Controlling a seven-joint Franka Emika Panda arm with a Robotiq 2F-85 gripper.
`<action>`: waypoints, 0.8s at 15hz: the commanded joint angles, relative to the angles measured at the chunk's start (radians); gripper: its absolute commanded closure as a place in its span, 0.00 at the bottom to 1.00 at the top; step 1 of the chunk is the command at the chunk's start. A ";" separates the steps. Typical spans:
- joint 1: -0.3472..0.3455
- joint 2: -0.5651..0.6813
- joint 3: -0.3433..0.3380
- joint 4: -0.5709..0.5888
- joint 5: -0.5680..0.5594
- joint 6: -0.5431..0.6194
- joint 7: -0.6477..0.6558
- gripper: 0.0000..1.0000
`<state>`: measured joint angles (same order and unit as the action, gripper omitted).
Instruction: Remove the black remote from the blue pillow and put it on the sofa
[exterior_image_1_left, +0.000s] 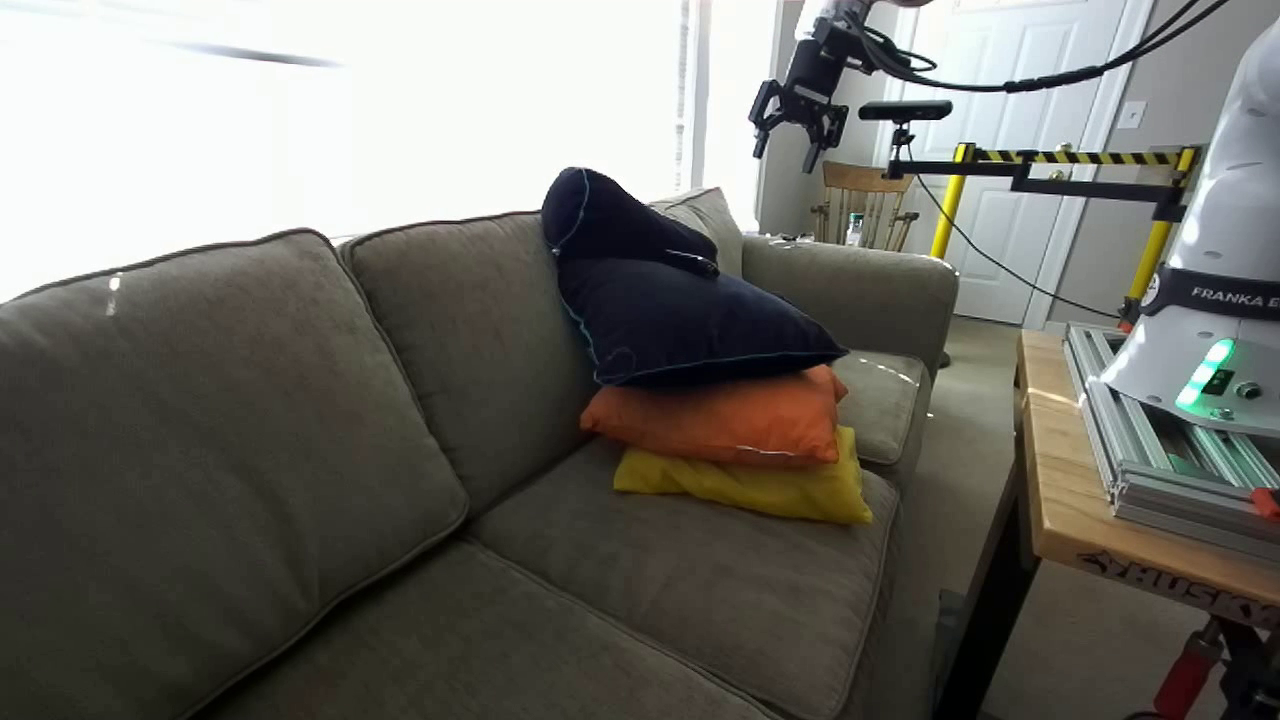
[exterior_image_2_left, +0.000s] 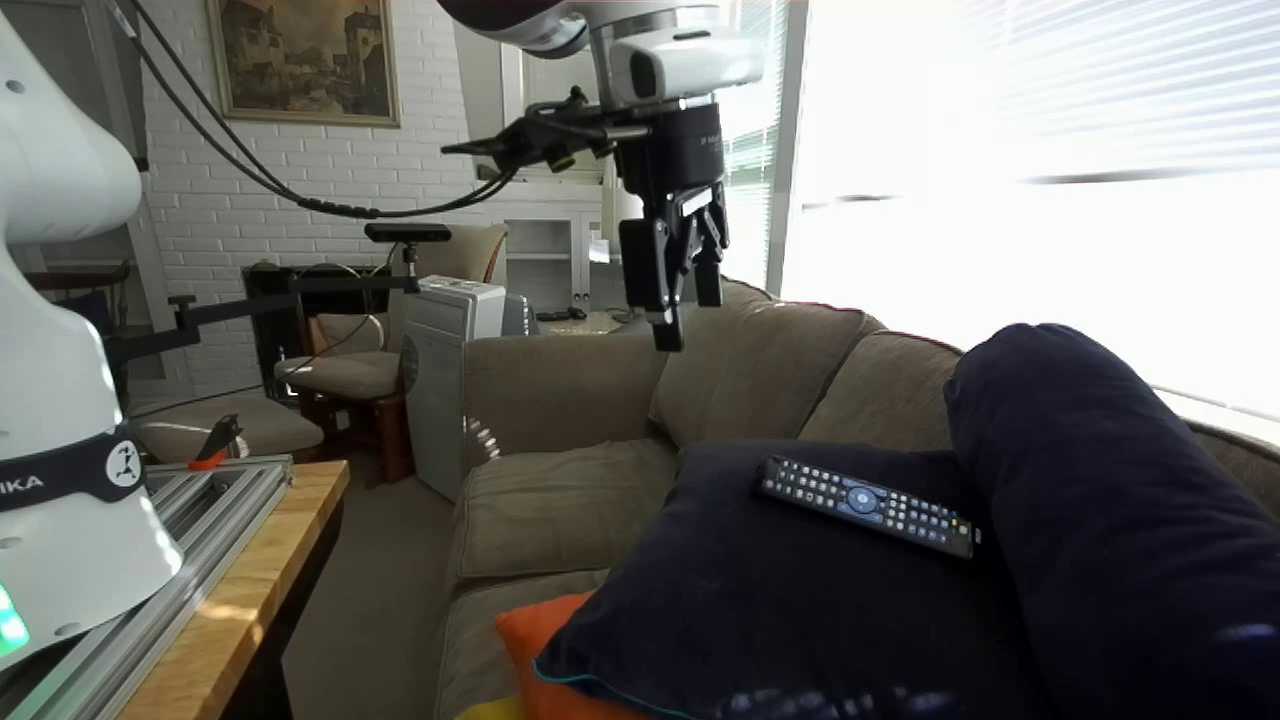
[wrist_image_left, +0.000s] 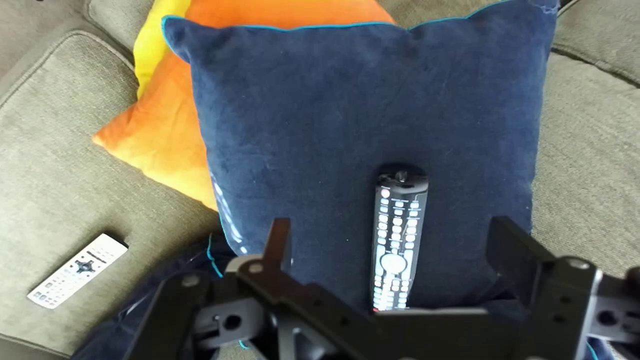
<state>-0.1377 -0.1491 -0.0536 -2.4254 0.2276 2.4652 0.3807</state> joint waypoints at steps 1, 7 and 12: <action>0.010 0.000 -0.009 0.003 0.001 -0.005 0.002 0.00; 0.001 0.035 -0.011 0.004 -0.026 0.049 0.004 0.00; 0.011 0.137 -0.042 0.044 0.046 0.189 -0.103 0.00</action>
<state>-0.1383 -0.0866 -0.0745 -2.4214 0.2293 2.5774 0.3588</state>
